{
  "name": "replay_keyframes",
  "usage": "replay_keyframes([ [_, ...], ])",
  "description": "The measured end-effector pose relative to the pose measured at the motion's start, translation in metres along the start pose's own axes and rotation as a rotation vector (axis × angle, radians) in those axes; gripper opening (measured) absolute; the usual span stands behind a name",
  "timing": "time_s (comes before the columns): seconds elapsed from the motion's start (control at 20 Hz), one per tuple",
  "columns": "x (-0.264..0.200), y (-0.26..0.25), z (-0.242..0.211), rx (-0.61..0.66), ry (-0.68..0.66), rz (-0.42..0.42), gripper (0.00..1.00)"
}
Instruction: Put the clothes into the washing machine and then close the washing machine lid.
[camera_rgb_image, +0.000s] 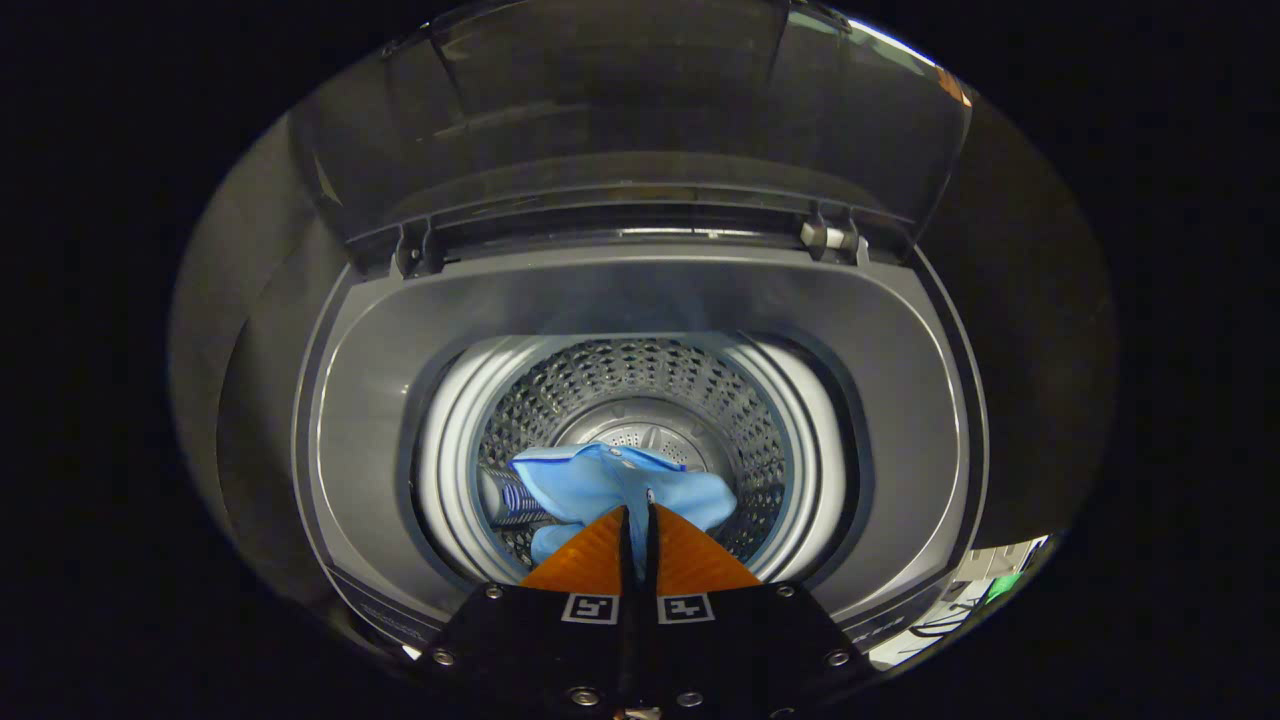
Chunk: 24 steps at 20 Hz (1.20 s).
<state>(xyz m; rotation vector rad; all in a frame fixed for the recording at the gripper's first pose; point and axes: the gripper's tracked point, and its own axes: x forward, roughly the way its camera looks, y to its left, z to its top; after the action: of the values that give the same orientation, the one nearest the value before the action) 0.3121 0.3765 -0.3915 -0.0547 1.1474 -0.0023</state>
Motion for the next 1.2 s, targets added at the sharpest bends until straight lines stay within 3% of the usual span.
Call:
replay_keyframes([
  [0.3,0.002,0.008,-0.006,0.003,0.009,0.013,0.00],
  [0.45,0.003,0.006,0.003,-0.010,-0.050,-0.010,0.02],
  [0.65,-0.002,0.010,0.007,0.046,-0.058,0.001,0.98],
  [0.85,-0.022,0.003,0.024,0.059,-0.143,-0.005,0.98],
  [1.2,-0.112,-0.009,0.096,0.123,-0.470,-0.001,0.98],
])
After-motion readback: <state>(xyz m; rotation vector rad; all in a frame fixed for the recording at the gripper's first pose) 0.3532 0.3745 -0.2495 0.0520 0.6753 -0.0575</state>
